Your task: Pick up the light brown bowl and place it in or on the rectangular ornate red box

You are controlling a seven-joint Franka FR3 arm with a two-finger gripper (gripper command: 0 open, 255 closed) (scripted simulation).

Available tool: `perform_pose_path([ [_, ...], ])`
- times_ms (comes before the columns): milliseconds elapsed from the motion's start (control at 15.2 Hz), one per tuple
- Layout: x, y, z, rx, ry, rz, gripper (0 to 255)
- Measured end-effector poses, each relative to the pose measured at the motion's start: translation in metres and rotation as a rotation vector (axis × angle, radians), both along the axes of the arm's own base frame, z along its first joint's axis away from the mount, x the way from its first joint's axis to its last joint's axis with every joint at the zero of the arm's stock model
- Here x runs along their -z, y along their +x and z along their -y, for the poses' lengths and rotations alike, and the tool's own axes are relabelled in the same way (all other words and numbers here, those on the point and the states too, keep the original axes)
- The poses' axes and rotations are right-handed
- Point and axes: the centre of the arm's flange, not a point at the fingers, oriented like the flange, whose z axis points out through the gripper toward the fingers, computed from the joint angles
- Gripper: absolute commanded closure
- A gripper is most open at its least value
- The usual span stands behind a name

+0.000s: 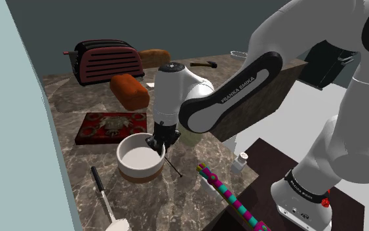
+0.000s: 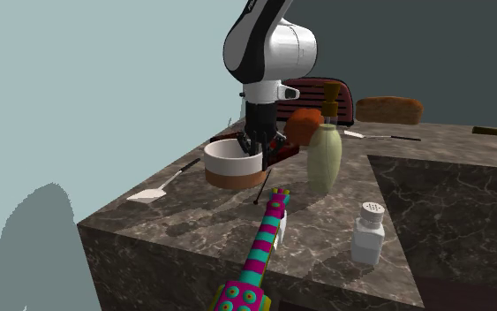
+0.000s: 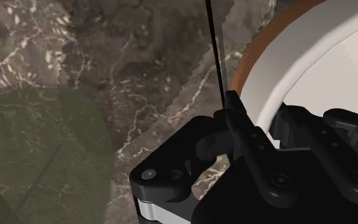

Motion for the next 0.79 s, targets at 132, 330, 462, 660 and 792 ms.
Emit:
perform_pose_path([
  [132,0.0,0.0,0.0,0.0,0.0,0.0,255],
  [330,-0.006,0.0,0.001,0.0,0.0,-0.001,255],
  [462,-0.015,0.0,0.001,0.0,-0.001,-0.001,255],
  [660,-0.03,0.001,0.0,0.0,-0.001,-0.001,255],
  [792,-0.041,0.0,0.001,0.0,0.0,-0.001,255],
])
